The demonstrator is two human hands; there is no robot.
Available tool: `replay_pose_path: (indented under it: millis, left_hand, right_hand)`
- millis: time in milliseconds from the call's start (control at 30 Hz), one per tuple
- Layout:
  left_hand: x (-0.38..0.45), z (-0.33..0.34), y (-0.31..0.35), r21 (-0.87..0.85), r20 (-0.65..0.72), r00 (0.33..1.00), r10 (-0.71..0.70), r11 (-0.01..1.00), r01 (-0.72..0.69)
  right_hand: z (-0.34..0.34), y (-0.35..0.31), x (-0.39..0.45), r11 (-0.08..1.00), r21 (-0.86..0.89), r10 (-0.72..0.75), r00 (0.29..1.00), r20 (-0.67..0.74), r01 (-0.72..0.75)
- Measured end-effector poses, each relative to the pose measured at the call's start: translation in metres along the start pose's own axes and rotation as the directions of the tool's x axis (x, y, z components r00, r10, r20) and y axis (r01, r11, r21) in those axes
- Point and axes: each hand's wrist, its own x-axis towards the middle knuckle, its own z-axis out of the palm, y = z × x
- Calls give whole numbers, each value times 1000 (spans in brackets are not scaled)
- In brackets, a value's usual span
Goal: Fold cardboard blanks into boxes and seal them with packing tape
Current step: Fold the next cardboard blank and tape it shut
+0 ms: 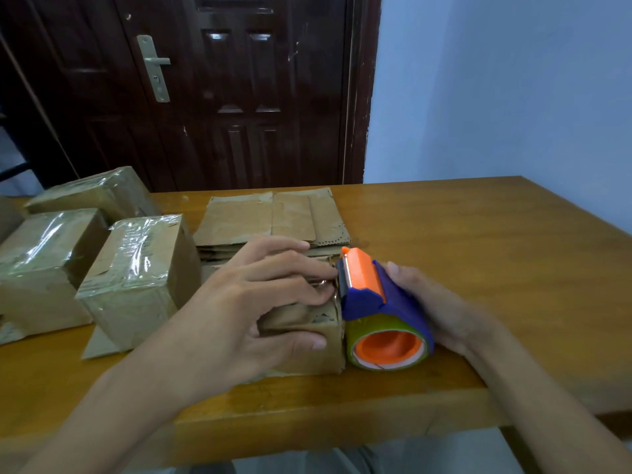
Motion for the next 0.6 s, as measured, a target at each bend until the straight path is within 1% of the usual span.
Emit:
replay_pose_path:
  millis: [67, 100, 167, 233, 267, 333, 433, 500, 600]
  left_hand:
    - [0, 2, 1, 6, -4, 1000, 13, 1000, -13]
    - [-1, 3, 1, 2, -9, 1000, 8, 1000, -8]
    - [-3, 4, 1, -20, -25, 999, -29, 999, 29]
    - [-4, 5, 0, -38, -53, 996, -69, 997, 67]
    - [-4, 6, 0, -42, -67, 994, -85, 996, 82]
    - [-6, 6, 1, -54, -79, 992, -98, 994, 94]
    - [-7, 6, 3, -49, -70, 993, -99, 994, 96]
    - [-9, 8, 5, -38, -38, 995, -96, 995, 94]
    - [-14, 11, 7, -10, -17, 999, -40, 999, 40]
  right_hand:
    - [2, -14, -9, 961, -255, -140, 981, -136, 102]
    - [7, -21, -14, 927, -342, -222, 959, -176, 152]
    - [17, -26, -25, 853, -461, -348, 925, -156, 243]
    - [30, -22, -30, 747, -605, -398, 914, -77, 275]
    - [34, -17, -31, 690, -668, -416, 908, -53, 277]
    - [39, -9, -29, 589, -752, -485, 874, -35, 297]
    - [34, -9, -31, 499, -806, -510, 860, 24, 319]
    - [27, -14, -34, 430, -847, -489, 869, 72, 312]
    - [21, -21, -41, 325, -895, -441, 886, 144, 307]
